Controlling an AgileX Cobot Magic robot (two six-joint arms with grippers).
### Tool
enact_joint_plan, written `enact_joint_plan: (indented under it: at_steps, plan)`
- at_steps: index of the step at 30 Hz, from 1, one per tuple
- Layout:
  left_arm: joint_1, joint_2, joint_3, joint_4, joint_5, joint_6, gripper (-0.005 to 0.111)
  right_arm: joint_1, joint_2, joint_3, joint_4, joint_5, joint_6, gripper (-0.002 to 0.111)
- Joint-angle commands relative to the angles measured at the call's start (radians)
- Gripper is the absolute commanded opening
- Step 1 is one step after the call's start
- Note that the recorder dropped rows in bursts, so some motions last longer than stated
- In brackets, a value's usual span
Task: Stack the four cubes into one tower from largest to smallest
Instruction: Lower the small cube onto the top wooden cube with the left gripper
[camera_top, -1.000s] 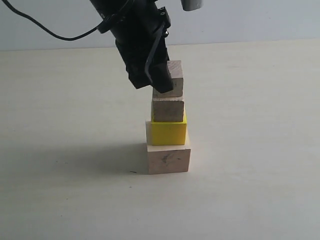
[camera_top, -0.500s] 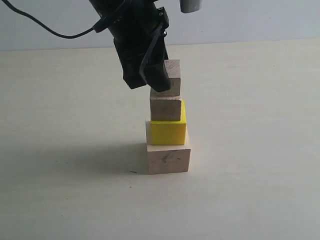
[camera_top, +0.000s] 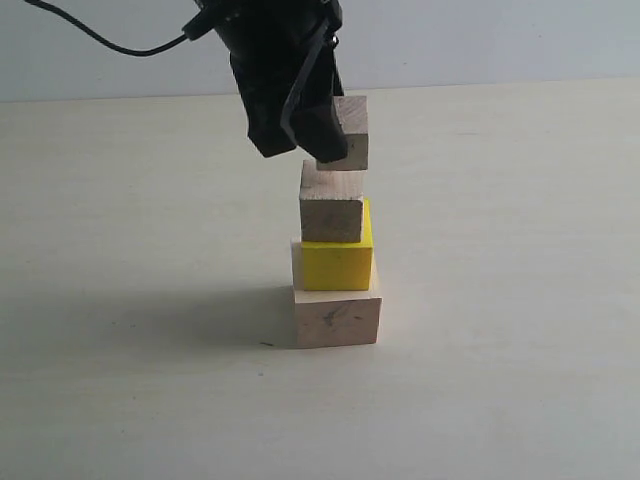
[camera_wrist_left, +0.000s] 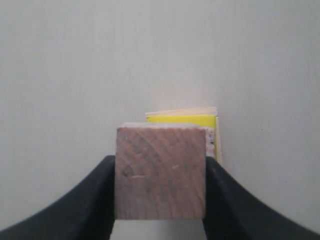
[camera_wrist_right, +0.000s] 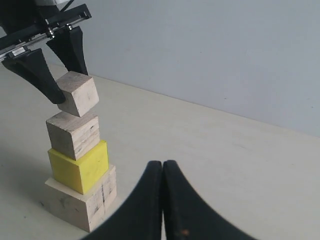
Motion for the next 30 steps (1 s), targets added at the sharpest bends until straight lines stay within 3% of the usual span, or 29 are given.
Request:
enact_joint_plan:
  at_steps: [1, 30]
  plan:
    - [-0.001, -0.014, -0.009, 0.007, -0.003, 0.005, 0.0, -0.001, -0.004, 0.004, 0.0, -0.013, 0.003, 0.0]
    - [0.001, -0.014, 0.054, 0.001, -0.003, -0.015, 0.0, -0.001, -0.004, 0.004, 0.0, -0.013, 0.003, 0.0]
